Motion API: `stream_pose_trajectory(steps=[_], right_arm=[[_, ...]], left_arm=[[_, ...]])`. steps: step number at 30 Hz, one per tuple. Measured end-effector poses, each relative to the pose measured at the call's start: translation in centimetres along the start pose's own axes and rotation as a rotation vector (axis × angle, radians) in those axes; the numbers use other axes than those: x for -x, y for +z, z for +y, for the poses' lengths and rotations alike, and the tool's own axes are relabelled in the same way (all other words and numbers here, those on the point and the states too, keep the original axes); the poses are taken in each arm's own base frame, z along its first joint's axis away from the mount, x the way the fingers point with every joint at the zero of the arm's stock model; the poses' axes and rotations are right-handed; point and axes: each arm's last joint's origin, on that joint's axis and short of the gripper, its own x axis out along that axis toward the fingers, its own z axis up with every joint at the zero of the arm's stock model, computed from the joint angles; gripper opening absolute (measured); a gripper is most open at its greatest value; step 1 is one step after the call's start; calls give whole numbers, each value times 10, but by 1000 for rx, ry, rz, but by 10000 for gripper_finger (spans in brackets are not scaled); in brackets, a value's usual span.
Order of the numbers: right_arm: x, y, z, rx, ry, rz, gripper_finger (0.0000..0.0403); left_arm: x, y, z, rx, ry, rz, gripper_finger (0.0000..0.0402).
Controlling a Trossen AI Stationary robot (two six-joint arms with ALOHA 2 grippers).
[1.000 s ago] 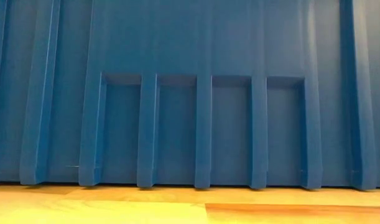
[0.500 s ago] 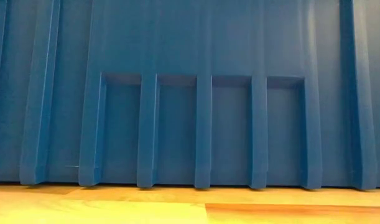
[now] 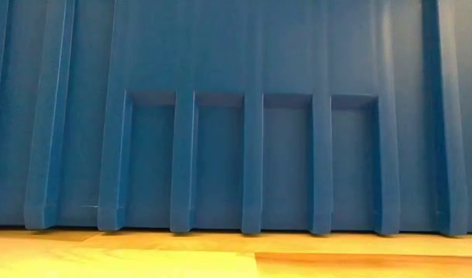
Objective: Pick and place slides into bin
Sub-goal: Put the gray slide into the blue bin
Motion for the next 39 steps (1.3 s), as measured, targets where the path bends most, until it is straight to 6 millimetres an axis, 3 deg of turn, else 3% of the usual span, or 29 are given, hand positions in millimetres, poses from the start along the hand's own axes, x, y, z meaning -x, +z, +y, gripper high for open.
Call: stream_pose_trajectory(steps=[2, 9, 19, 23, 26, 30, 34, 39], right_arm=[[-1, 2, -2, 0, 0, 1, 0], [4, 3, -8, 67, 17, 50, 22], [22, 4, -18, 19, 112, 175, 170], [27, 8, -20, -9, 182, 221, 210], [32, 15, -26, -25, 255, 260, 222], [40, 23, -46, -33, 220, 285, 224], [55, 30, -66, -65, 216, 325, 224], [61, 54, -71, -204, 440, 311, 224]], left_arm=[[0, 0, 1, -18, 4, 1, 77], [0, -2, 2, -78, 7, 51, 76], [3, -7, 2, -163, -32, 238, 76], [4, -10, 5, -223, -37, 332, 76], [7, -12, 6, -279, -48, 382, 75], [16, -20, 10, -312, -56, 508, 75], [25, -19, 12, -342, -28, 470, 75], [32, -22, 3, -458, -189, 544, 75]])
